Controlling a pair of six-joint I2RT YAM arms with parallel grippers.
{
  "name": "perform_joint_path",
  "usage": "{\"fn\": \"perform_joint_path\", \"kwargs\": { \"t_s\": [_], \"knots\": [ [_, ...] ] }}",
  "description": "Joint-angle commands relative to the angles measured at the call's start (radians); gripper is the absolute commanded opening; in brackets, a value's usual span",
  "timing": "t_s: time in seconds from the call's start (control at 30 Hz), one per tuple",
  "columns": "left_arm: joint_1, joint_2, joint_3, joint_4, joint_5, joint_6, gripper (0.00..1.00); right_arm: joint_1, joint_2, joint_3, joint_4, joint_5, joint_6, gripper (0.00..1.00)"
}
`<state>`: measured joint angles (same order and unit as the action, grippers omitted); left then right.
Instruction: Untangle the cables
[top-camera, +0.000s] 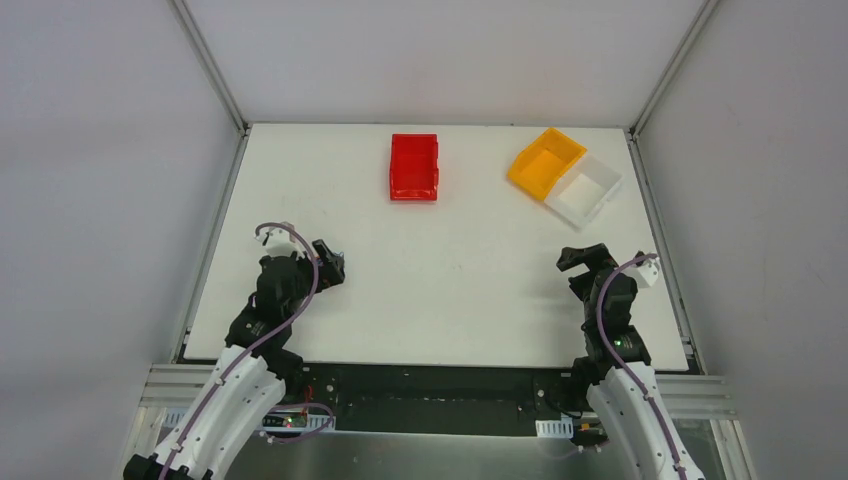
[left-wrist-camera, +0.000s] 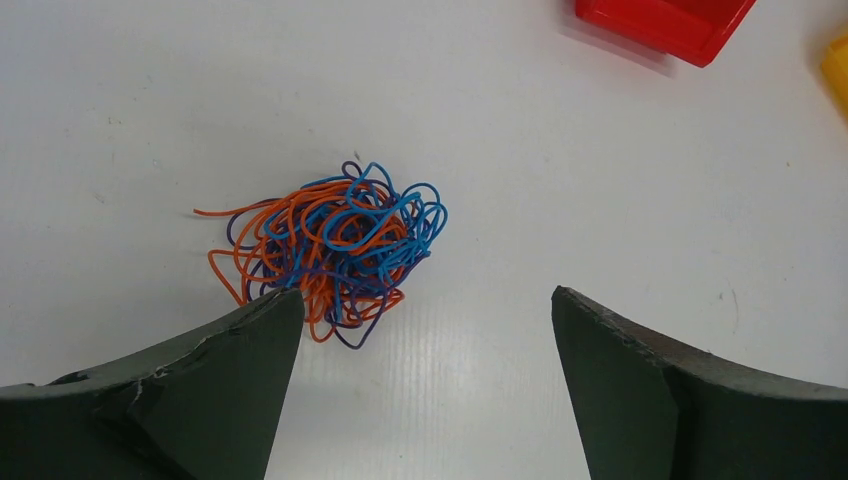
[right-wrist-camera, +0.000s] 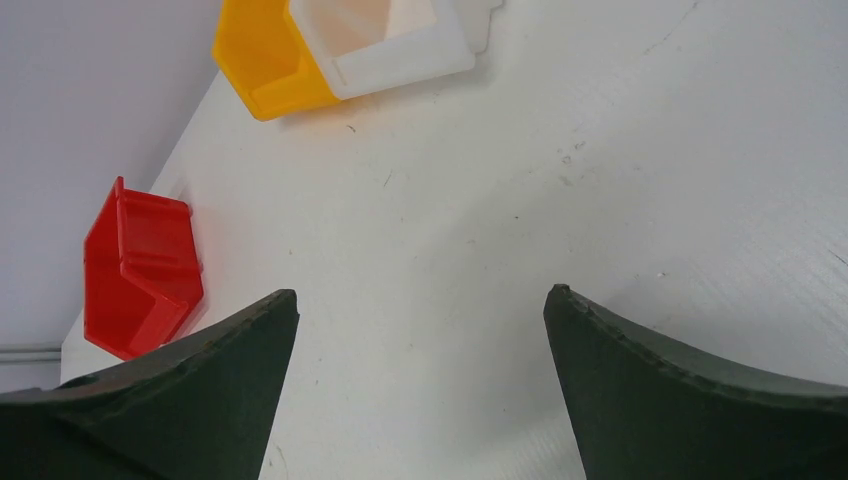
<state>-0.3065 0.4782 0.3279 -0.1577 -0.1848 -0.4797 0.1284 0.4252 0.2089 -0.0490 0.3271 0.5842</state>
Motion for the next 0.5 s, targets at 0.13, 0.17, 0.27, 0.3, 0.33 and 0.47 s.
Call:
{"fn": "perform_joint_path", "kwargs": {
  "t_s": [0.13, 0.17, 0.27, 0.3, 0.33, 0.47],
  "knots": [
    [0.003, 0.084, 0.01, 0.036, -0.087, -0.039, 0.99, -0.003, -0.009, 0.014, 0.035, -0.006, 0.015, 0.98],
    [0.003, 0.098, 0.015, 0.03, -0.112, -0.054, 0.99, -0.002, -0.006, 0.015, 0.036, -0.006, 0.017, 0.98],
    [0.003, 0.14, 0.036, 0.003, -0.152, -0.08, 1.0, -0.003, 0.006, 0.017, 0.052, -0.011, 0.023, 0.98],
    [0.003, 0.15, 0.04, 0.002, -0.151, -0.082, 1.0, -0.003, 0.009, 0.018, 0.053, -0.013, 0.023, 0.98],
    [0.003, 0.158, 0.04, 0.002, -0.15, -0.084, 1.0, -0.003, 0.011, 0.02, 0.054, -0.013, 0.023, 0.98],
    [0.003, 0.202, 0.04, 0.004, -0.178, -0.107, 0.86, -0.003, 0.022, 0.026, 0.054, -0.02, 0.029, 0.98]
  ]
}}
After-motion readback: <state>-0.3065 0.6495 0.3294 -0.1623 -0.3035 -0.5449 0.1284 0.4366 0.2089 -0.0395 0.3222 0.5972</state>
